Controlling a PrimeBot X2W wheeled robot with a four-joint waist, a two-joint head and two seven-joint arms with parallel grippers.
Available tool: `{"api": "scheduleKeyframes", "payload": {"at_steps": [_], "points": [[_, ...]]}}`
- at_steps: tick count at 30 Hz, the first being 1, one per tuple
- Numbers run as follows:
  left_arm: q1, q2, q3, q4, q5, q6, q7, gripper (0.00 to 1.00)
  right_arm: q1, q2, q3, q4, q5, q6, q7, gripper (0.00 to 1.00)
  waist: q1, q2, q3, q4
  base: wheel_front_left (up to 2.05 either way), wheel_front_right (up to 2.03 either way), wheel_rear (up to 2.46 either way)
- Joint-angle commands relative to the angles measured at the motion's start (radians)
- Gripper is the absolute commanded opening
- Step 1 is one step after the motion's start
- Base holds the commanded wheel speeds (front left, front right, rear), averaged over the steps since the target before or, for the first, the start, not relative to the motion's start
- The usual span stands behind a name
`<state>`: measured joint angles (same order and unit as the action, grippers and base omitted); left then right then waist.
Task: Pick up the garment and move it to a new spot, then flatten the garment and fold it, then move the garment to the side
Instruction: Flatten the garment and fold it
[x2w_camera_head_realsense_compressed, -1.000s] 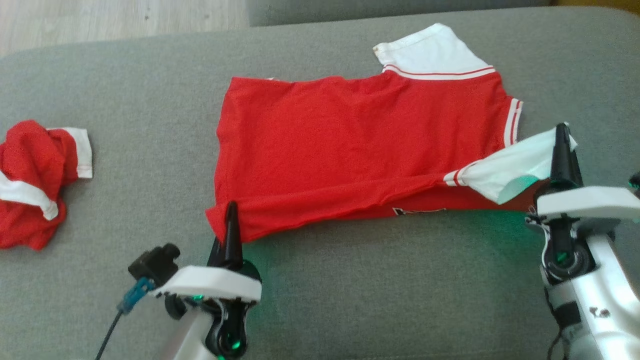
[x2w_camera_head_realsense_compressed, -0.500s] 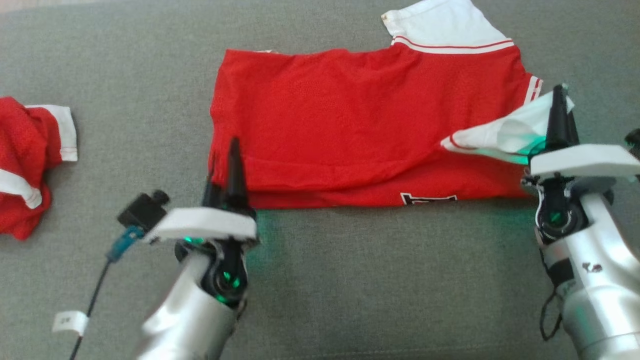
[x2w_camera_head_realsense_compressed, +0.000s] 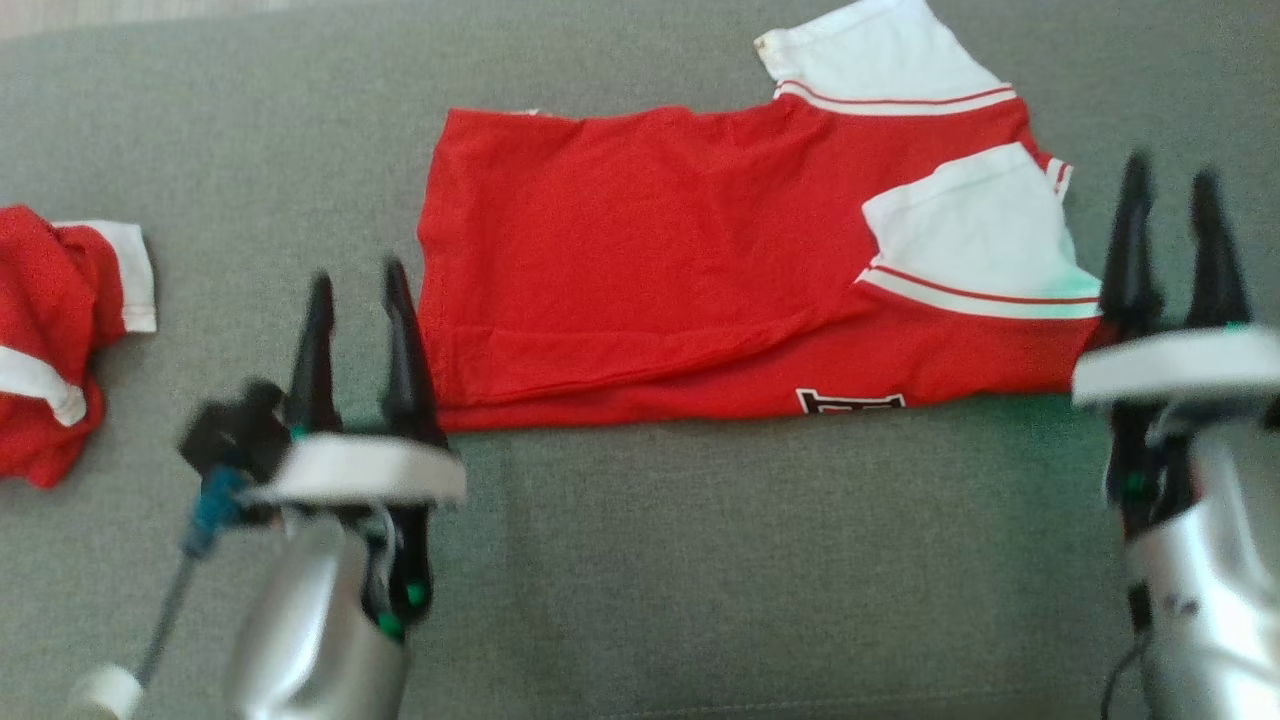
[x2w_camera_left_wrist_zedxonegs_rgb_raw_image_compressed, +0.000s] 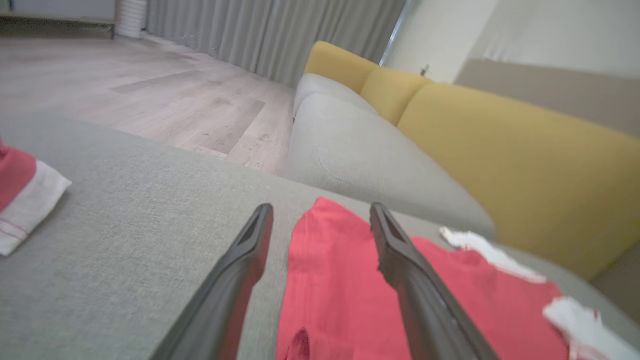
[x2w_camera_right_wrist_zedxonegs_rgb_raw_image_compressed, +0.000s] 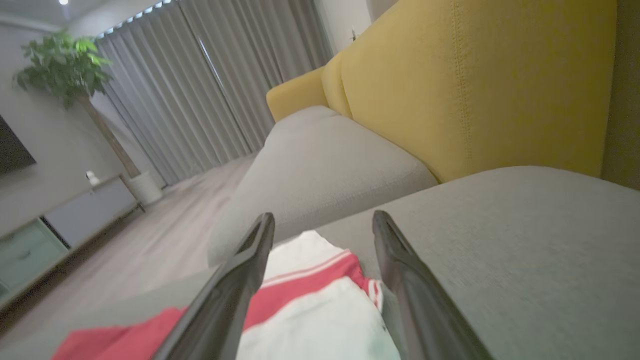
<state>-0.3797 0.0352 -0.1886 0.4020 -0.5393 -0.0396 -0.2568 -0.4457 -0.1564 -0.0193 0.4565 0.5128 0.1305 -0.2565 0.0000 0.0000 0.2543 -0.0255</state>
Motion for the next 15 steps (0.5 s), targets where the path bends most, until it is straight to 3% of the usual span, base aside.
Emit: {"api": "scheduleKeyframes", "payload": {"at_steps": [1, 8, 15], "points": [[0.032, 0.015, 0.027, -0.037, 0.079, 0.018, -0.005, 1.00, 0.018, 0.007, 0.017, -0.029, -0.060, 0.000, -0.005, 1.00, 0.0000, 0.0000, -0.027, 0.000, 0.00, 0.00, 0.00], [0.188, 0.015, 0.030, -0.031, 0.313, 0.090, -0.005, 1.00, 0.156, 0.040, 0.007, -0.008, -0.258, 0.000, -0.005, 1.00, 0.0000, 0.0000, -0.110, 0.006, 0.00, 0.00, 0.00], [0.291, 0.015, 0.045, 0.000, 0.388, 0.117, -0.005, 1.00, 0.236, 0.066, 0.011, 0.011, -0.344, 0.000, -0.005, 1.00, 0.0000, 0.0000, -0.174, 0.006, 0.00, 0.00, 0.00]]}}
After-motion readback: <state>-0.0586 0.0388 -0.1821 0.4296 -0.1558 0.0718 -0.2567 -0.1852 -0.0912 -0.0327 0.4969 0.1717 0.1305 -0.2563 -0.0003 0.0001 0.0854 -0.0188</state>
